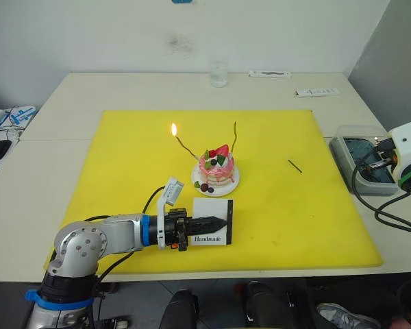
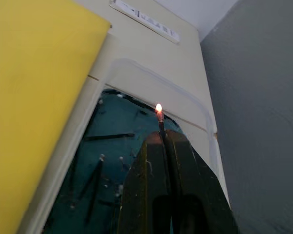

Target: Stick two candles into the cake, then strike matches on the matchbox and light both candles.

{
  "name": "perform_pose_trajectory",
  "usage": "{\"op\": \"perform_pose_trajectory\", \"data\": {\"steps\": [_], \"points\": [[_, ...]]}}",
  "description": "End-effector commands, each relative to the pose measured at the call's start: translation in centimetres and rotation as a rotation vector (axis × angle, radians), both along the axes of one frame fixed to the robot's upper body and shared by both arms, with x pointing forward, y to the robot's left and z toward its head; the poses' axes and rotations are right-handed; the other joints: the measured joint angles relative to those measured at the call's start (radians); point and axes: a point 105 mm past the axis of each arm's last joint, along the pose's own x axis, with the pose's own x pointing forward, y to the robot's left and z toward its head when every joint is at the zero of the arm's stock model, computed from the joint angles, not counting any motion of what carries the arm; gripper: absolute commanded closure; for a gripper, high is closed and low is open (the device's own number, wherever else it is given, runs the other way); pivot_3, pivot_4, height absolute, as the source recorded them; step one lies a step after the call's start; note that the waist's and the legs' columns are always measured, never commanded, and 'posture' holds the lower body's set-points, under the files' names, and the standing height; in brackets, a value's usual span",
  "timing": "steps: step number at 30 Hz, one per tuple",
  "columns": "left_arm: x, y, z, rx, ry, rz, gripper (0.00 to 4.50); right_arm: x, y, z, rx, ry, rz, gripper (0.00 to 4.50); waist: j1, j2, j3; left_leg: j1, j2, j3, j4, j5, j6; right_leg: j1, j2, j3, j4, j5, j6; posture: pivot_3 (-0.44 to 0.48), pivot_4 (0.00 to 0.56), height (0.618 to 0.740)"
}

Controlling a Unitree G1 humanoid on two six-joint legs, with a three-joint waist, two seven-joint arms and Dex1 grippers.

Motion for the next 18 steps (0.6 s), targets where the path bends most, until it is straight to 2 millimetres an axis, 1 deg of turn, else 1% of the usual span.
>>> {"op": "perform_pose_trajectory", "data": {"steps": [1,2,5,6,8,10,11,12,13,16,18], "points": [[0.1,-0.3,0.6,-0.017,-0.025,-0.008,4.5,-0.1,-0.7,2.1,-0.017,-0.073,-0.023,4.08,0.0,0.0,0.0,0.0,0.0,0.0,0.0,0.0,0.0,0.0,0.0,0.0,0.0,0.0,0.0,0.0,0.15,0.74],[0.2,-0.3,0.6,-0.018,-0.026,-0.008,4.5,-0.1,-0.8,2.1,-0.018,-0.076,-0.029,3.86,0.0,0.0,0.0,0.0,0.0,0.0,0.0,0.0,0.0,0.0,0.0,0.0,0.0,0.0,0.0,0.0,0.15,0.74],[0.2,-0.3,0.6,-0.02,-0.027,-0.005,4.5,-0.1,-0.7,2.2,-0.02,-0.09,-0.032,2.83,0.0,0.0,0.0,0.0,0.0,0.0,0.0,0.0,0.0,0.0,0.0,0.0,0.0,0.0,0.0,0.0,0.15,0.74],[0.3,-0.3,0.6,-0.02,-0.027,-0.004,4.5,-0.1,-0.6,2.3,-0.021,-0.096,-0.032,2.38,0.0,0.0,0.0,0.0,0.0,0.0,0.0,0.0,0.0,0.0,0.0,0.0,0.0,0.0,0.0,0.0,0.15,0.74],[0.3,-0.2,0.6,-0.02,-0.028,0.0,4.5,-0.1,-0.5,2.5,-0.033,-0.111,-0.031,1.72,0.001,0.0,0.0,0.0,0.0,0.0,0.0,0.0,0.0,0.0,0.0,0.0,0.0,0.0,0.0,0.0,0.15,0.74],[0.4,-0.2,0.6,-0.02,-0.028,0.003,4.5,-0.2,-0.3,2.9,-0.045,-0.135,-0.026,0.86,0.0,0.0,0.0,0.0,0.0,0.0,0.0,0.0,0.0,0.0,0.0,0.0,0.0,0.0,0.0,0.0,0.15,0.74],[0.4,-0.2,0.6,-0.019,-0.029,0.005,4.5,-0.3,-0.1,3.4,-0.056,-0.155,-0.019,0.64,0.0,0.0,0.0,0.0,0.0,0.0,0.0,0.0,0.0,0.0,0.0,0.0,0.0,0.0,0.0,0.0,0.15,0.74],[0.4,-0.1,0.6,-0.018,-0.029,0.007,4.5,-0.4,0.2,3.9,-0.063,-0.18,-0.013,0.26,0.0,0.0,0.0,0.0,0.0,0.0,0.0,0.0,0.0,0.0,0.0,0.0,0.0,0.0,0.0,0.0,0.15,0.74],[0.5,-0.1,0.5,-0.016,-0.03,0.011,4.5,-0.6,0.5,4.6,-0.07,-0.205,-0.001,0.05,0.001,0.0,0.0,0.0,0.0,0.0,0.0,0.0,0.0,0.0,0.0,0.0,0.0,0.0,0.0,0.0,0.15,0.74],[0.5,0.1,0.5,-0.011,-0.032,0.018,4.5,-1.4,2.3,6.5,-0.079,-0.256,0.087,0.05,0.002,0.0,0.0,0.0,0.0,0.0,0.0,0.0,0.0,0.0,0.0,0.0,0.0,0.0,0.0,0.0,0.15,0.74],[0.5,0.2,0.6,-0.008,-0.033,0.019,4.5,-2.1,4.0,7.1,-0.059,-0.257,0.176,0.05,0.001,0.0,0.0,0.0,0.0,0.0,0.0,0.0,0.0,0.0,0.0,0.0,0.0,0.0,0.0,0.0,0.15,0.74]]}}
